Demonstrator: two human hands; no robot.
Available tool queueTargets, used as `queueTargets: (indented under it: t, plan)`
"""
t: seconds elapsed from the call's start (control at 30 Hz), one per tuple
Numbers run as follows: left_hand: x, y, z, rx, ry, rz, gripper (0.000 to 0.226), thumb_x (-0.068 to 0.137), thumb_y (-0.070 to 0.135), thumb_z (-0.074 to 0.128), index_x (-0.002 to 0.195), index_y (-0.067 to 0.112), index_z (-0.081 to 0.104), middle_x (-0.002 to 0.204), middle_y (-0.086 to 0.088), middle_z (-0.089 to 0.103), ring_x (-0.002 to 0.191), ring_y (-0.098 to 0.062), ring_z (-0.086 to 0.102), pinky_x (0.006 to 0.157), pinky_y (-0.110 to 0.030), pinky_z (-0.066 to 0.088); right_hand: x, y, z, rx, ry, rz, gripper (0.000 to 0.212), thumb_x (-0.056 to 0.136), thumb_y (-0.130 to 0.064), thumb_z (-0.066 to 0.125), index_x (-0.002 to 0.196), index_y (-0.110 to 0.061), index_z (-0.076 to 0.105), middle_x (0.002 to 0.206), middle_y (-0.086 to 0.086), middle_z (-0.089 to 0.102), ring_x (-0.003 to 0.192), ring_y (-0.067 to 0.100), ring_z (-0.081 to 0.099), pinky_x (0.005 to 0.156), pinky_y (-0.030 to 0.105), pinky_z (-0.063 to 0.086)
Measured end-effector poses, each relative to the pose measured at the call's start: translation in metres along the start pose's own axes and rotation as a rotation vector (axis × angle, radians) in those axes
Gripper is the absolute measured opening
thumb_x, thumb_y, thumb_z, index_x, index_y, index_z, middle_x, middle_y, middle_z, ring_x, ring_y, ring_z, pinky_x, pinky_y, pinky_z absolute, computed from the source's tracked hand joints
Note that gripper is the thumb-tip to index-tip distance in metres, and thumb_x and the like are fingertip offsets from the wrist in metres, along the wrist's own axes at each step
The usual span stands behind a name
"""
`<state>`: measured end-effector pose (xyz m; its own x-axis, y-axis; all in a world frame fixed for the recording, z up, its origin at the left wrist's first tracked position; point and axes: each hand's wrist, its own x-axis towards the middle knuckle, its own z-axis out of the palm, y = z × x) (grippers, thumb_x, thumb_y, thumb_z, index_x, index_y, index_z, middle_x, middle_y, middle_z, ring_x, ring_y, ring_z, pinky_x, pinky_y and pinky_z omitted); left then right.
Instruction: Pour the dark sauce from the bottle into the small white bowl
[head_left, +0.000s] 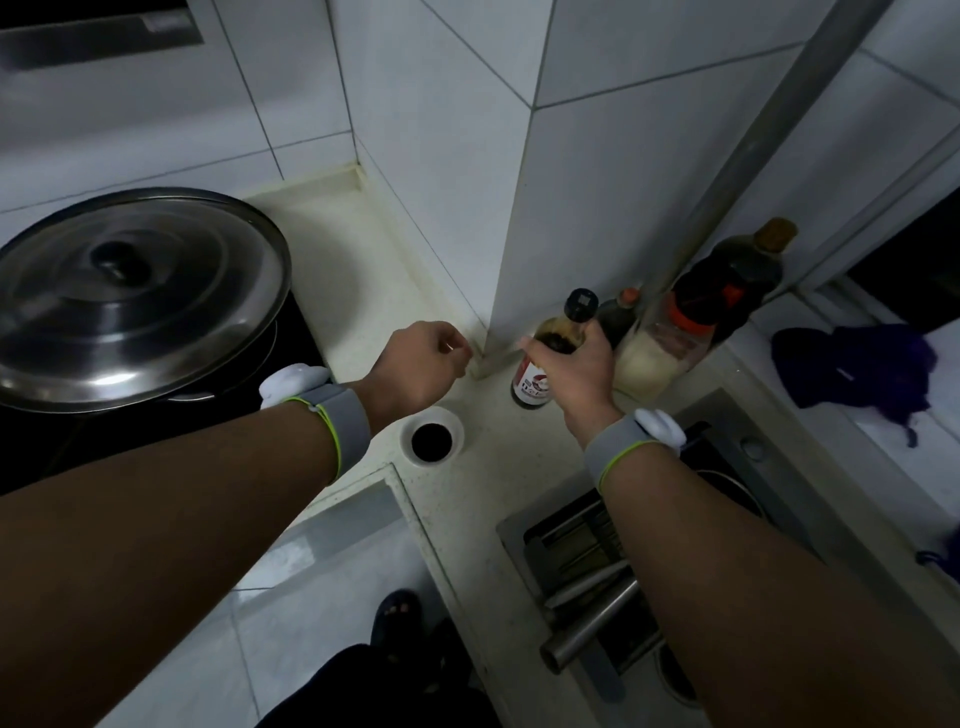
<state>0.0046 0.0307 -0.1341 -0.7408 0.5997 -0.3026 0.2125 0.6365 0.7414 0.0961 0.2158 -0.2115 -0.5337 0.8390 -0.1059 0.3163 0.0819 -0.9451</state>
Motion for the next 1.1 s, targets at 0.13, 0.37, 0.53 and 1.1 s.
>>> queueTargets:
  t: [0.13,0.37,0.53,1.1]
  plan:
    - [0.002,-0.011,0.004,0.027,-0.04,-0.019,0.023,0.094,0.019,0.053,0.101,0.018,0.075,0.09,0.0,0.079,0.088,-0.021,0.075,0.087,-0.036,0.061,-0.002,-0.002,0.002,-0.057,-0.03,-0.023,0.046,0.073,-0.028,0.094,0.107,-0.018,0.065,0.096,-0.005,0.072,0.097,0.021,0.072,0.093,0.042,0.061]
    - [0.004,-0.02,0.005,0.066,-0.05,-0.022,0.022,0.095,0.019,0.054,0.101,0.016,0.075,0.09,-0.002,0.08,0.086,-0.02,0.076,0.085,-0.034,0.06,-0.009,-0.007,0.004,-0.162,-0.05,-0.06,0.052,0.072,-0.038,0.094,0.109,-0.016,0.066,0.099,-0.003,0.072,0.099,0.021,0.071,0.092,0.039,0.06]
    - [0.006,-0.02,0.006,0.074,-0.051,-0.014,0.022,0.095,0.019,0.054,0.102,0.016,0.075,0.089,-0.001,0.08,0.086,-0.019,0.075,0.087,-0.035,0.061,-0.014,-0.009,0.006,-0.229,-0.066,-0.076,0.061,0.07,-0.046,0.094,0.111,-0.012,0.065,0.104,0.002,0.073,0.102,0.024,0.071,0.088,0.035,0.057]
    - [-0.009,-0.022,-0.001,0.067,-0.047,-0.036,0.022,0.095,0.021,0.054,0.1,0.018,0.075,0.088,0.0,0.08,0.086,-0.021,0.076,0.089,-0.039,0.062,-0.029,-0.02,-0.016,-0.4,-0.17,-0.199,0.071,0.078,-0.039,0.091,0.134,-0.009,0.058,0.131,0.011,0.066,0.124,0.031,0.064,0.103,0.041,0.053]
